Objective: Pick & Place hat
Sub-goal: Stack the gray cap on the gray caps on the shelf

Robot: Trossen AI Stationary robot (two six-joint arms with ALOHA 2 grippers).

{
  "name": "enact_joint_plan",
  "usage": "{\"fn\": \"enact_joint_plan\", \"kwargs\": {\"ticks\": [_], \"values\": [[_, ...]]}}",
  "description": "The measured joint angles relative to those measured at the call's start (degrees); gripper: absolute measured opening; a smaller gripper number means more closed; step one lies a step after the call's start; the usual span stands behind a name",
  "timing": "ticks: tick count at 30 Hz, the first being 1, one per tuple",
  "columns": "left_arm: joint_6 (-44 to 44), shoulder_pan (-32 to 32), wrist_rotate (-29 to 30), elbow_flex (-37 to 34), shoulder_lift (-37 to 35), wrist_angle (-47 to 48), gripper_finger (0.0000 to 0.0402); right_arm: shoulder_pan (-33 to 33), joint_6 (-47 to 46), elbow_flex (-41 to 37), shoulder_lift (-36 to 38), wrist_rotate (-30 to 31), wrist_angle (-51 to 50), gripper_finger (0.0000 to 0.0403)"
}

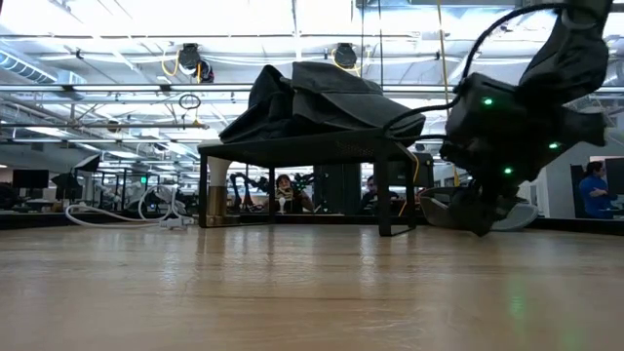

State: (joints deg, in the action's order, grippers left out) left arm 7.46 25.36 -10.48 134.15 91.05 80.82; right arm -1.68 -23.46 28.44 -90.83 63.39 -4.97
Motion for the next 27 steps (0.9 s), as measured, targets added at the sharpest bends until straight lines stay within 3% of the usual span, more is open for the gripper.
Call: {"fn": "enact_joint_plan", "kwargs": {"ticks": [8,14,18,23,27], "values": [[-0.4,0.0,0.0,0.0,0.0,0.0,0.0315,8.9,8.1,-2.0,0.0,-0.4,9.1,0.0215],[-1.0,0.0,0.0,0.0,0.0,0.1,0.0302,12.0,12.5,-3.7,0.0,-1.9,15.0,0.0207],[-1.0,0.0,0.0,0.0,0.0,0.1,0.0299,13.1,12.1,-3.8,0.0,-1.9,15.0,0.015],[-1.1,0.0,0.0,0.0,0.0,0.2,0.0305,13.3,9.3,-3.9,0.0,-2.8,14.5,0.0025],[-1.3,0.0,0.0,0.0,0.0,0.6,0.0306,11.6,7.7,-3.6,0.7,-4.0,12.8,0.0012]]}}
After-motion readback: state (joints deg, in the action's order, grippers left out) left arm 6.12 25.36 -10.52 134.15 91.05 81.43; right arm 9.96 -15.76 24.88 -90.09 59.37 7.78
